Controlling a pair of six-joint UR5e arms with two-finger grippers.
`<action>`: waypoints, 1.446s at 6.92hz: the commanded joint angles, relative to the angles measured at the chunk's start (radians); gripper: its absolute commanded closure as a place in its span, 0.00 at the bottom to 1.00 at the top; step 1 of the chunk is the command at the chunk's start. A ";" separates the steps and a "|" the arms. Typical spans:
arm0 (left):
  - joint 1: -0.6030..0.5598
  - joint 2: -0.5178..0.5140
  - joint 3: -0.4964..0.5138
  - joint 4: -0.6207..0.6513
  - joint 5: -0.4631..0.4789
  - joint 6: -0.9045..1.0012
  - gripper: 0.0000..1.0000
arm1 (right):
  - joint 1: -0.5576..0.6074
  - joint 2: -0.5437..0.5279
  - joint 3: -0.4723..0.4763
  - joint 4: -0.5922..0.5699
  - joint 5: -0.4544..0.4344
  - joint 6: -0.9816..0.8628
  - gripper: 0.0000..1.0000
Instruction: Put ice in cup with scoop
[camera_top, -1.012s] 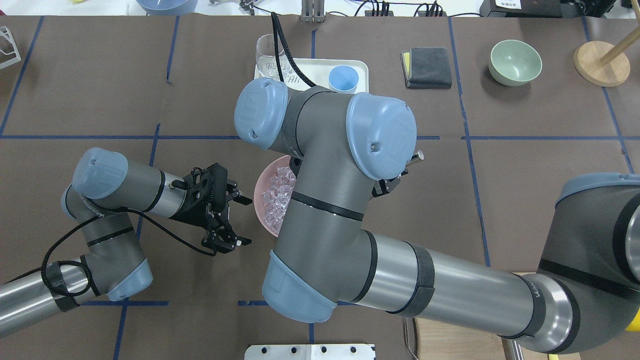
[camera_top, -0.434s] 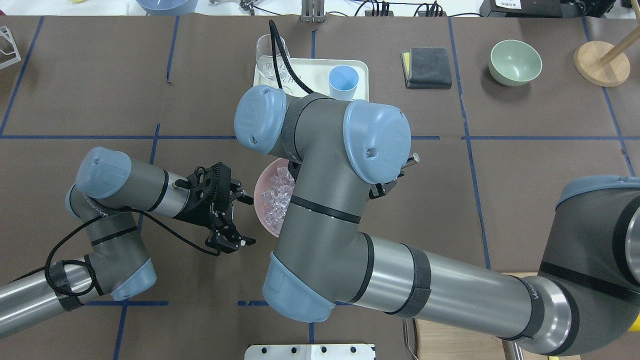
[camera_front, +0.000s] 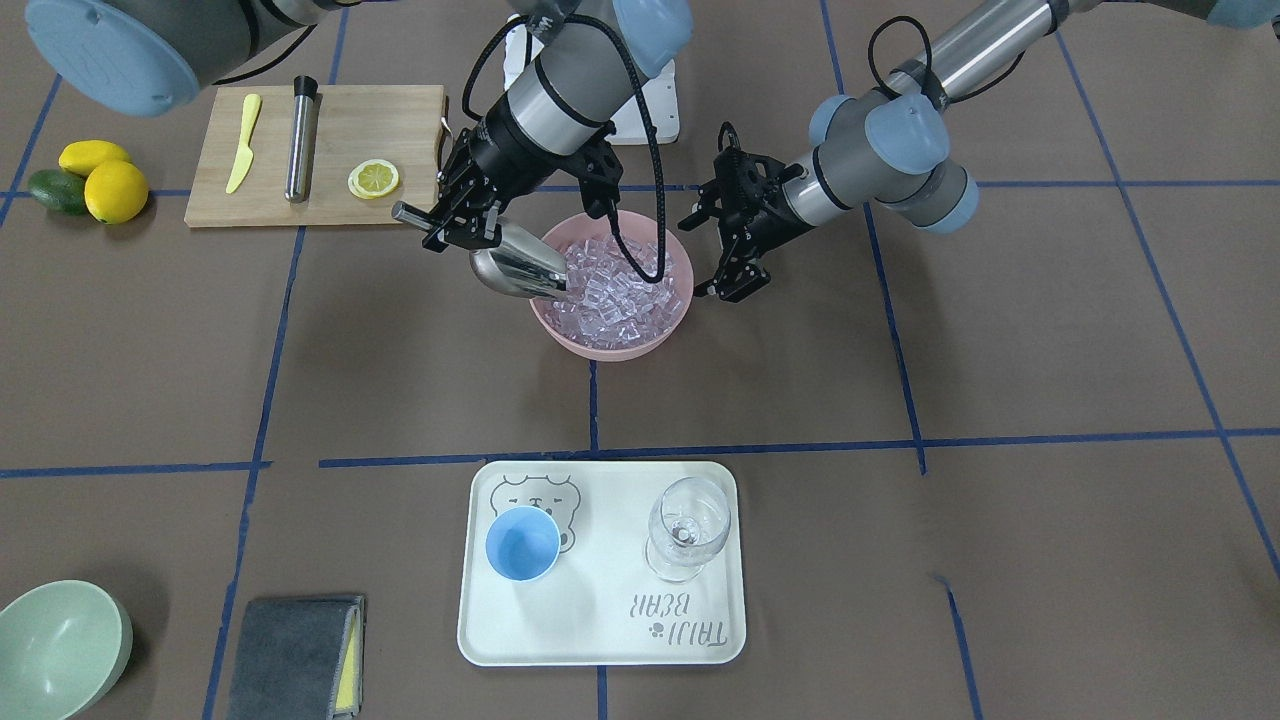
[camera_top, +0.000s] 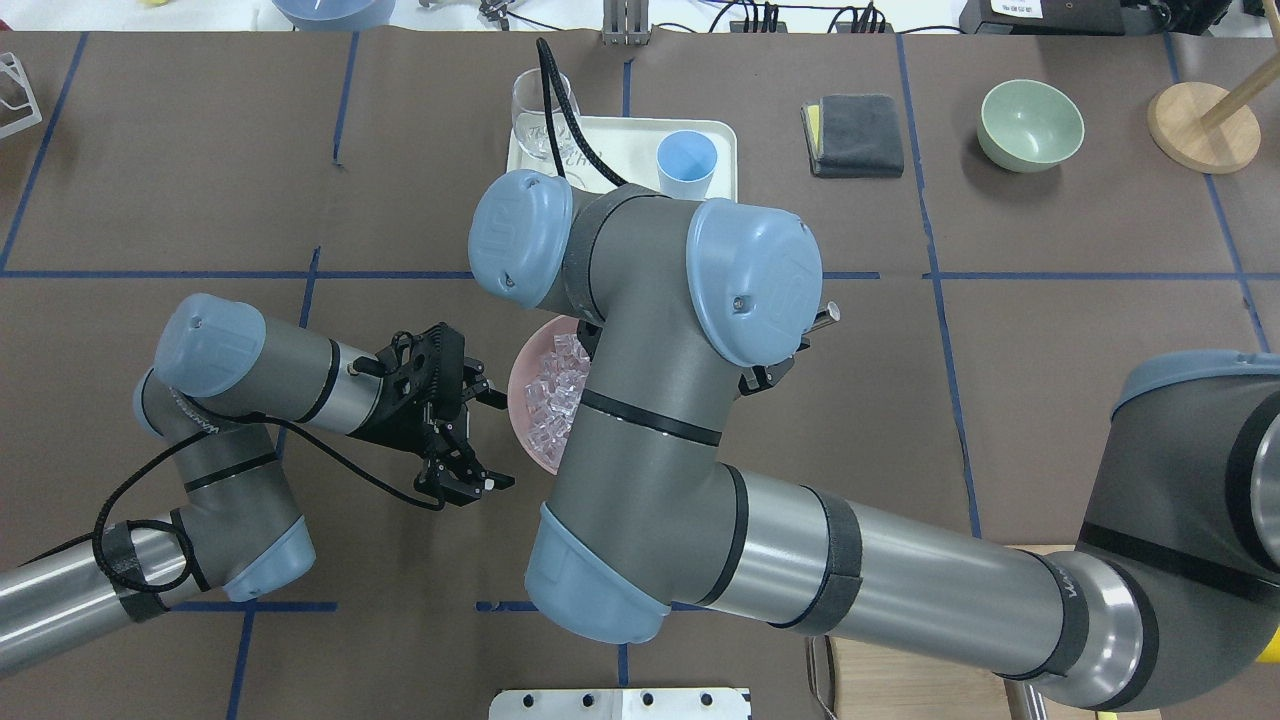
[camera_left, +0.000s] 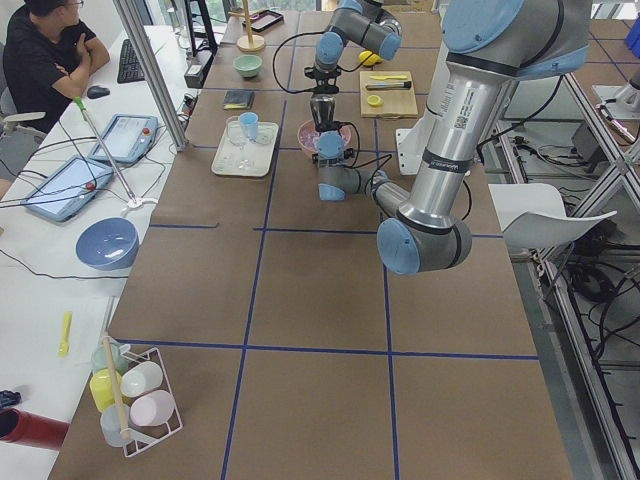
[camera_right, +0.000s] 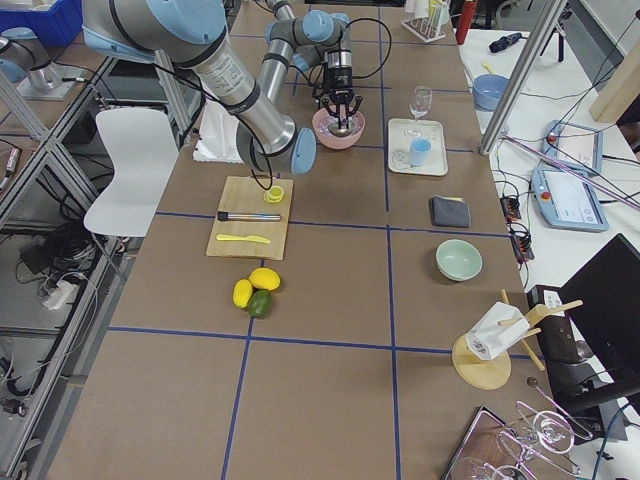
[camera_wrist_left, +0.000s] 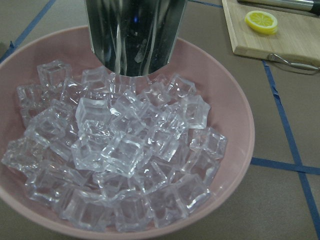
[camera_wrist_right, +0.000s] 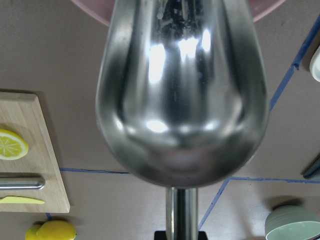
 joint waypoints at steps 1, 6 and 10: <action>0.000 0.000 0.000 0.003 0.092 0.002 0.01 | 0.001 0.001 0.002 0.001 -0.002 0.000 1.00; 0.025 -0.020 0.002 0.003 0.092 -0.007 0.01 | 0.000 -0.004 -0.018 0.016 0.000 0.005 1.00; 0.029 -0.030 0.000 0.005 0.092 -0.009 0.01 | -0.014 0.001 -0.049 0.053 0.000 0.011 1.00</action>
